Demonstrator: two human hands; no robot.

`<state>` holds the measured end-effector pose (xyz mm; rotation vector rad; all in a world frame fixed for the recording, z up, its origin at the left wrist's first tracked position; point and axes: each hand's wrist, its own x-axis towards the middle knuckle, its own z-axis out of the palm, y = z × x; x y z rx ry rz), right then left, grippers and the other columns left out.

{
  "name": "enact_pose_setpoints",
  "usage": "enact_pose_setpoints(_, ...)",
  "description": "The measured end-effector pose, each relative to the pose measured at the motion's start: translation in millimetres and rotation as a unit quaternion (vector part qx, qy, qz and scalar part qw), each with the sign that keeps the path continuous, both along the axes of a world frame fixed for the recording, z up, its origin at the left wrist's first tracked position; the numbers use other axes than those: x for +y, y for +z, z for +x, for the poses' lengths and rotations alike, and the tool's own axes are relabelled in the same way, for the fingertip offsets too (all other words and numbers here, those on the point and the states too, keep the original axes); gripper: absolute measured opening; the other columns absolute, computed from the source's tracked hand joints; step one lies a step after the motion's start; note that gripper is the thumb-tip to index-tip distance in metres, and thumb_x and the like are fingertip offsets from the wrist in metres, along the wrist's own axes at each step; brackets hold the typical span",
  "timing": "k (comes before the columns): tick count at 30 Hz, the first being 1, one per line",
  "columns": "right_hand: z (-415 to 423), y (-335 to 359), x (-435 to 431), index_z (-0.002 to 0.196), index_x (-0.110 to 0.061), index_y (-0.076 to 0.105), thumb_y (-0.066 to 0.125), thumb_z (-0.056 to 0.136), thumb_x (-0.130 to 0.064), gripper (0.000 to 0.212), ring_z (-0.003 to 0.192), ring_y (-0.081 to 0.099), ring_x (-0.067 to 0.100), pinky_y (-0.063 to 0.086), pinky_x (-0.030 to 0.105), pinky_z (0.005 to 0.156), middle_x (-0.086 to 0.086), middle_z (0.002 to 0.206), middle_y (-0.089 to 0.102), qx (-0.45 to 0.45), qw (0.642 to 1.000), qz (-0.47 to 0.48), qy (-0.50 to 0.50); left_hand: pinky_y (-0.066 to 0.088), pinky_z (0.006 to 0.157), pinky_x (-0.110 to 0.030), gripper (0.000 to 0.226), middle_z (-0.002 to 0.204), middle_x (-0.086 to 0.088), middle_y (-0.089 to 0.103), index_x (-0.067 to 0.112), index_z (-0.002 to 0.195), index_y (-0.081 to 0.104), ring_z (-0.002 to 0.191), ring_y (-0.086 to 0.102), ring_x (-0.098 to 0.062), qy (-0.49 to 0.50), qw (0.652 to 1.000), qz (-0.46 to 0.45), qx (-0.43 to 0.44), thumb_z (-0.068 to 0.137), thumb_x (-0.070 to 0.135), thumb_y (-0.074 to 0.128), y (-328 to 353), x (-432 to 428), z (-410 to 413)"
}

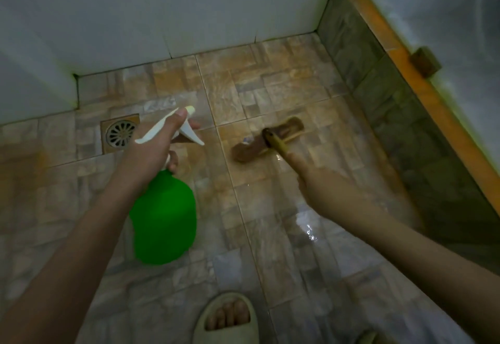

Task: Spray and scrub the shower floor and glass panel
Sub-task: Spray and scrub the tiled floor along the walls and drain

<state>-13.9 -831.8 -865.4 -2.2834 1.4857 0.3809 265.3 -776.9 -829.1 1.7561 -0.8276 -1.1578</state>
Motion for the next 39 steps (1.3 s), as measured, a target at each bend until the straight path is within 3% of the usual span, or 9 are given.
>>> enact_pose_setpoints(3,53,-22,-33,0.148,-0.048,-0.013,0.039,0.096,-0.006,0.085,0.055,0.054,0.022,0.026,0.026,0.041,0.011,0.077,0.064,-0.03,0.997,-0.057,0.033,0.045,0.044,-0.021,0.034,0.111,0.011,0.077,0.034,0.11,0.075,0.036,0.042,-0.013,0.003,1.0,-0.005,-0.013,0.101,0.054,0.049,-1,6,5)
enact_pose_setpoints(8,37,-1,-31,0.144,-0.054,-0.015,0.039,0.098,-0.009,0.085,0.05,0.049,0.016,0.038,0.028,0.043,0.003,0.067,0.05,-0.014,0.996,-0.007,0.089,0.043,0.053,-0.028,0.032,0.12,0.006,0.075,0.054,0.094,0.075,0.037,0.042,-0.012,0.03,1.0,-0.01,-0.001,0.086,0.072,0.051,4,20,17)
enact_pose_setpoints(12,18,17,21,0.141,-0.055,-0.021,0.041,0.097,-0.01,0.089,0.058,0.051,0.013,0.048,0.033,0.063,-0.001,0.073,0.053,0.029,0.989,0.013,0.143,0.043,0.049,-0.028,0.023,0.118,0.011,0.075,0.052,0.103,0.07,0.039,0.039,-0.013,0.063,0.998,-0.016,0.0,0.099,0.059,0.048,9,32,28)
enact_pose_setpoints(19,118,-14,-25,0.149,-0.047,-0.008,0.038,0.098,-0.005,0.08,0.049,0.046,0.015,0.033,0.03,0.042,0.001,0.064,0.045,-0.016,0.988,-0.037,0.151,0.04,0.051,-0.028,0.026,0.116,0.013,0.076,0.054,0.1,0.071,0.04,0.042,-0.014,0.1,0.995,-0.014,-0.008,0.095,0.064,0.048,13,49,38)
enact_pose_setpoints(22,72,2,8,0.139,-0.055,-0.023,0.039,0.096,-0.007,0.089,0.046,0.043,0.012,0.042,0.03,0.042,-0.004,0.062,0.042,0.016,0.983,-0.022,0.181,0.041,0.052,-0.029,0.026,0.117,0.012,0.075,0.053,0.103,0.07,0.037,0.04,-0.01,0.141,0.99,-0.024,0.007,0.092,0.066,0.05,15,59,49)
enact_pose_setpoints(25,67,11,25,0.148,-0.047,-0.008,0.036,0.096,-0.008,0.078,0.046,0.037,0.009,0.051,0.033,0.05,-0.006,0.067,0.044,0.008,0.987,-0.003,0.158,0.041,0.053,-0.029,0.035,0.124,0.008,0.073,0.046,0.115,0.069,0.036,0.039,-0.009,0.157,0.987,-0.014,0.011,0.092,0.065,0.051,13,68,57)
enact_pose_setpoints(31,189,-14,-27,0.15,-0.043,-0.012,0.034,0.094,0.003,0.086,0.049,0.043,0.017,0.027,0.028,0.041,0.009,0.074,0.052,-0.042,0.98,-0.015,0.193,0.042,0.055,-0.029,0.034,0.122,0.009,0.074,0.044,0.111,0.071,0.038,0.042,-0.009,0.185,0.983,-0.001,-0.007,0.09,0.064,0.052,7,81,62)
enact_pose_setpoints(37,100,6,33,0.126,-0.056,-0.03,0.04,0.098,-0.005,0.091,0.052,0.043,0.009,0.033,0.02,0.044,0.001,0.078,0.05,0.021,0.978,0.053,0.2,0.042,0.044,-0.022,0.048,0.112,0.007,0.077,0.023,0.129,0.068,0.036,0.04,-0.008,0.201,0.979,-0.001,-0.014,0.103,0.055,0.044,7,88,75)
enact_pose_setpoints(39,118,-2,29,0.139,-0.053,-0.025,0.039,0.096,-0.003,0.092,0.053,0.049,0.013,0.044,0.026,0.046,0.004,0.079,0.056,0.004,0.976,0.002,0.218,0.042,0.045,-0.023,0.048,0.115,0.006,0.077,0.025,0.129,0.068,0.036,0.04,-0.008,0.193,0.981,0.0,-0.021,0.102,0.056,0.044,8,91,76)
